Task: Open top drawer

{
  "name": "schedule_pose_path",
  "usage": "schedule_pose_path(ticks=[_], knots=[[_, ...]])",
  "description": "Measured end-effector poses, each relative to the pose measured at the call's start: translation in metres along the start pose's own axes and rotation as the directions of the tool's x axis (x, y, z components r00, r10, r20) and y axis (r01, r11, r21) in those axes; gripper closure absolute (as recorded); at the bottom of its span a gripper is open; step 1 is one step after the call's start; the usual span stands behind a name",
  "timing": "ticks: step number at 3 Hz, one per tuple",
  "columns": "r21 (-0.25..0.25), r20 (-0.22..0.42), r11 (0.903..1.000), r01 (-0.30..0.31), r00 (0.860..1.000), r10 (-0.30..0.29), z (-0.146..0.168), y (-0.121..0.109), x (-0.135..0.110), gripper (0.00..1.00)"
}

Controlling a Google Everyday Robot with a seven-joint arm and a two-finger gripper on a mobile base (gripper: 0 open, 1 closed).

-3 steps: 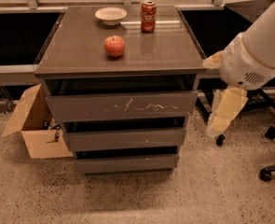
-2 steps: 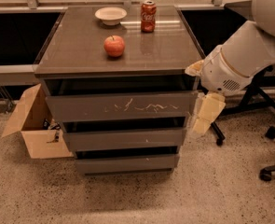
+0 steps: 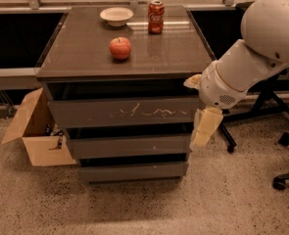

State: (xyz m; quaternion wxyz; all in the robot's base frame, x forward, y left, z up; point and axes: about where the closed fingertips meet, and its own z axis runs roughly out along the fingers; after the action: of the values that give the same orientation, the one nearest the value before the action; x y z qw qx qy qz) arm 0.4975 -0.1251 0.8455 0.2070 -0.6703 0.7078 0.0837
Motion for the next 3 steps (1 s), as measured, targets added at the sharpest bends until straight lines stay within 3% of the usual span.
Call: schedule_pose_path(ticks=[1, 2, 3], knots=[[-0.016, 0.06, 0.9991, 0.04, 0.997, -0.039, 0.035, -0.017, 0.005, 0.0], [-0.067, 0.162, 0.996, 0.06, 0.986, -0.048, 0.085, -0.038, 0.014, 0.0], [-0.067, 0.162, 0.996, 0.06, 0.986, -0.048, 0.085, -0.038, 0.014, 0.0]])
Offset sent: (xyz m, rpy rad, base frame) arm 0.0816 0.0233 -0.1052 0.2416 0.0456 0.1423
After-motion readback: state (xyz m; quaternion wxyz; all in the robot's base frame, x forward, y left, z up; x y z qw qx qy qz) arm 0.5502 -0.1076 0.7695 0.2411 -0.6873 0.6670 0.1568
